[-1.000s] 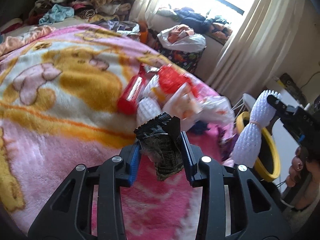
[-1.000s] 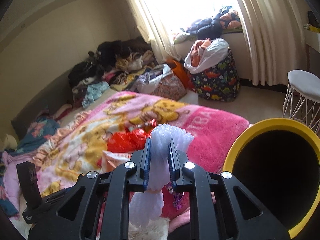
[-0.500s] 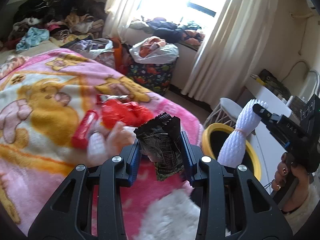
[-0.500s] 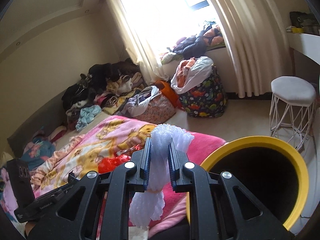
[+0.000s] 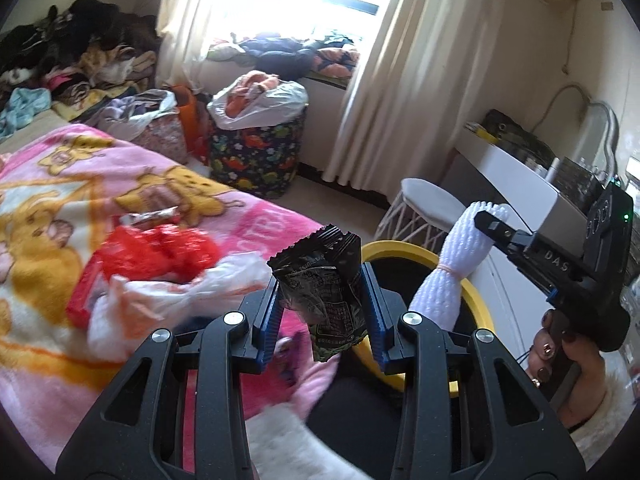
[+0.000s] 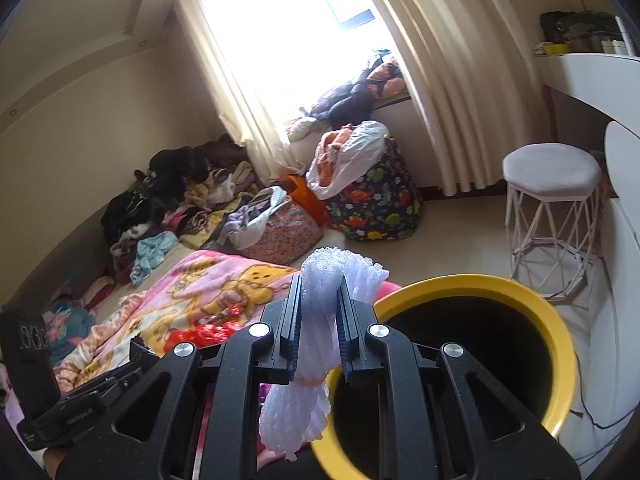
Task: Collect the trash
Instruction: 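Carry the packet and foam sleeve with both tools over the yellow bin, then open both tools to drop the packet and sleeve into the bin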
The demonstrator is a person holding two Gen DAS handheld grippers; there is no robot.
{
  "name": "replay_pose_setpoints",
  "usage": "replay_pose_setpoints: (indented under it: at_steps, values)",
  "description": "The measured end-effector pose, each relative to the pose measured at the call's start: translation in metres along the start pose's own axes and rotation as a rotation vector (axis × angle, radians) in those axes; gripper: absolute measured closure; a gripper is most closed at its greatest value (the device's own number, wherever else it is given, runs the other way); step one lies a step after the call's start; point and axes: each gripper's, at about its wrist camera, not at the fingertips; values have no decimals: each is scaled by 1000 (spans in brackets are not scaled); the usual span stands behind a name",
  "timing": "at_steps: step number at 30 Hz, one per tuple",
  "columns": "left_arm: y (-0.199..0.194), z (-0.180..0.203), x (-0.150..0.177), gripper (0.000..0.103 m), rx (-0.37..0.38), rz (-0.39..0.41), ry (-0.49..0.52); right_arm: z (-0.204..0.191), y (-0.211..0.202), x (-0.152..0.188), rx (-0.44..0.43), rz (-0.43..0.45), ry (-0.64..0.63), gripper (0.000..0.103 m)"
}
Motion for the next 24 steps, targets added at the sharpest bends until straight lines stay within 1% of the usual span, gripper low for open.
replay_pose_setpoints:
  at_steps: [6, 13, 24]
  values:
    - [23, 27, -3, 73, 28, -26, 49, 22, -4, -1, 69, 14, 12, 88]
    - [48, 53, -4, 73, 43, -51, 111, 44, -6, -1, 111, 29, 40, 88]
    - [79, 75, -8, 73, 66, -76, 137, 71, -1, 2, 185, 22, 52, 88]
Point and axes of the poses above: each gripper's, at about its wrist camera, not at the fingertips, and y roughly the way its jaws point, z to its right, x to its underside, and after that the axes turned 9 degrees about y, right-handed
